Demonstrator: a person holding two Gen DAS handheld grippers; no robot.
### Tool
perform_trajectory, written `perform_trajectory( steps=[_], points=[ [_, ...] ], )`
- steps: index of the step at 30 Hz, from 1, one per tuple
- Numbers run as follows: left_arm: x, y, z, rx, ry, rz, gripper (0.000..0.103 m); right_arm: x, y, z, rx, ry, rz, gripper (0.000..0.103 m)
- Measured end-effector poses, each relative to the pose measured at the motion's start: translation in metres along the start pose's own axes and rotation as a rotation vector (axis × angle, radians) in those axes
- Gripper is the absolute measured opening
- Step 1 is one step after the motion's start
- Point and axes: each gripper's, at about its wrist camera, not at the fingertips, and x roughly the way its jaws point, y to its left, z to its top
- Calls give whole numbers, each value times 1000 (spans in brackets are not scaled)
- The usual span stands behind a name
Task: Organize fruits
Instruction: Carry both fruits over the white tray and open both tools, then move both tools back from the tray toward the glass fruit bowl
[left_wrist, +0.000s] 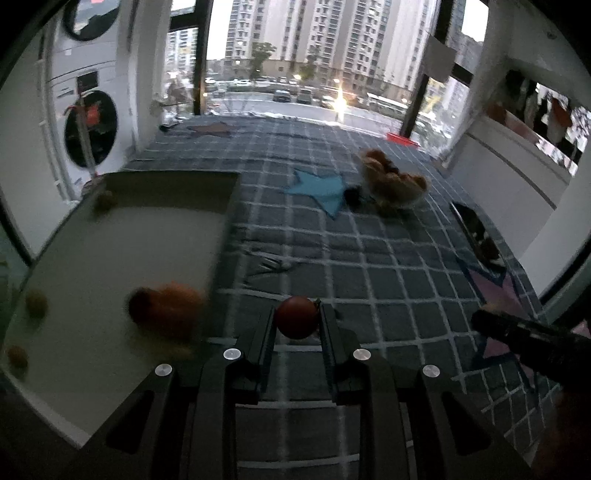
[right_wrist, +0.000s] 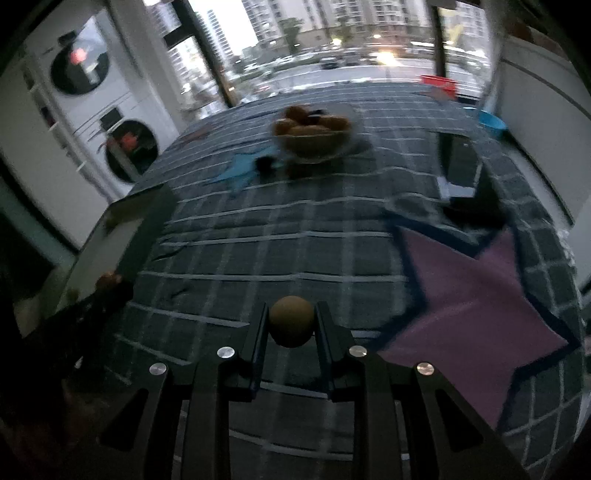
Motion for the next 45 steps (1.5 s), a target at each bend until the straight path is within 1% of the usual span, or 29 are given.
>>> perform_trajectory(
  steps=[3, 6, 7, 10, 15, 18, 23, 25, 26, 27, 28, 29, 30, 31, 33, 35, 37, 38, 41, 45],
  points=[
    [-10, 22, 7, -29, -24, 42, 25, 9, 32, 7, -49, 21, 44, 28],
    [-15, 50, 12, -50, -47, 110, 25, 18, 60, 15, -91, 34, 84, 28],
    [-15, 59, 13, -54, -49, 141, 25, 22, 73, 18, -108, 41, 103, 28],
    [-12, 86, 11, -86, -36, 202, 25, 35, 109, 26, -149, 65, 157, 28],
    [-3, 119, 2, -143, -6, 254, 25, 54, 162, 29, -222, 103, 213, 28],
    [3, 127, -2, -156, 8, 269, 25, 67, 194, 29, -276, 124, 227, 27],
    [6, 140, -9, -170, 30, 275, 25, 80, 214, 29, -300, 154, 243, 27],
    [10, 139, -11, -170, 47, 277, 25, 85, 218, 29, -297, 174, 255, 35],
    [8, 142, -12, -170, 52, 276, 25, 85, 217, 29, -294, 175, 256, 51],
    [9, 142, -14, -169, 60, 276, 26, 85, 217, 31, -290, 167, 255, 70],
    [9, 140, -14, -164, 59, 278, 32, 83, 215, 32, -288, 156, 254, 76],
    [9, 140, -14, -159, 60, 282, 64, 80, 214, 33, -286, 144, 253, 80],
    [8, 138, -14, -163, 52, 299, 97, 76, 213, 34, -284, 131, 254, 80],
    [3, 137, -14, -172, 22, 317, 102, 72, 210, 35, -283, 126, 257, 80],
    [-4, 136, -14, -176, -10, 312, 102, 68, 204, 38, -275, 125, 251, 85],
    [-3, 135, -9, -174, 19, 306, 102, 66, 195, 40, -258, 128, 244, 89],
    [-5, 133, -6, -171, 25, 309, 102, 64, 178, 42, -223, 137, 236, 95],
    [-7, 131, -4, -170, 24, 308, 102, 64, 172, 43, -209, 138, 237, 103],
    [-13, 124, 4, -170, 21, 291, 102, 62, 141, 45, -142, 144, 235, 103],
    [-22, 102, 24, -139, 8, 264, 102, 60, 92, 47, -70, 141, 149, 103]
  ],
)
